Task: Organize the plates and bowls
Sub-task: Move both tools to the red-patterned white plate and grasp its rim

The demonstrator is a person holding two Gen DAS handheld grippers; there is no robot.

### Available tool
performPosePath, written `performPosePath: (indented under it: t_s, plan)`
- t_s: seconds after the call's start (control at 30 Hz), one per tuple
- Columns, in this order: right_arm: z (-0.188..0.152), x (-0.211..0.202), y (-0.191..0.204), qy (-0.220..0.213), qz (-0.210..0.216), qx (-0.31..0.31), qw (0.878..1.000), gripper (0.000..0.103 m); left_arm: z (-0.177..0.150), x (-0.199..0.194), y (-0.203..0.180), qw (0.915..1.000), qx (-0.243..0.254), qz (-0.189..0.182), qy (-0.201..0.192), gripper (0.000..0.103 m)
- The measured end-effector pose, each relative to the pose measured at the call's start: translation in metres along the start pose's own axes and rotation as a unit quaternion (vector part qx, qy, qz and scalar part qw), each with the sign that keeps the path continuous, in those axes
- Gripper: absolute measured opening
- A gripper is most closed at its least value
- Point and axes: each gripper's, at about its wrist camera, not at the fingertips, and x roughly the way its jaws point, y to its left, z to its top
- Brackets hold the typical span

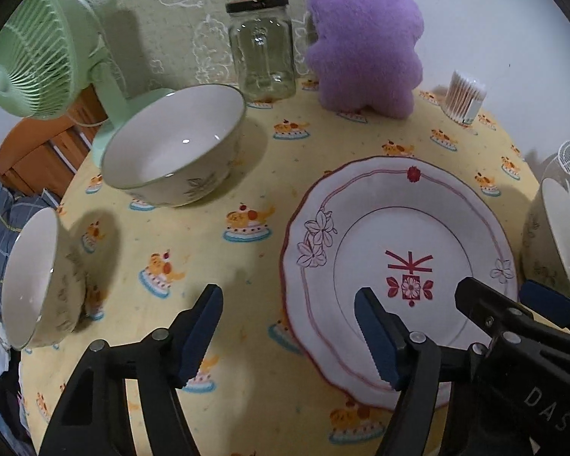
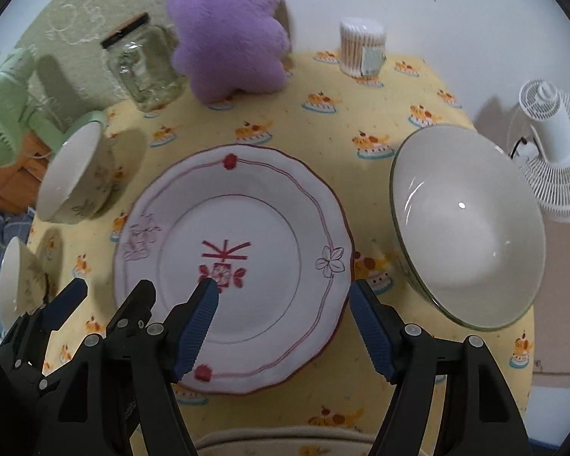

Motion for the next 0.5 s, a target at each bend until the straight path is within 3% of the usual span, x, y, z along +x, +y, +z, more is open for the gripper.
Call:
performPosePath:
  t_s: [0.17,0.37,0.5]
  plan:
    - [0.000,0.013,-0.003,0.011,-0.005,0.006,1.000,0.074,0.000,0.011,-0.008,0.9999,0.008,0.001,0.008,0.064]
    - [0.004,0.026,-0.004,0.016,0.010,0.021,1.000,0.070,0.005,0.017,-0.009,0.9999,0.009,0.001,0.007,0.063]
    - [0.005,0.028,-0.001,0.015,-0.004,0.016,1.000,0.069,0.006,0.016,-0.015,0.9996,0.029,0.000,0.003,0.059]
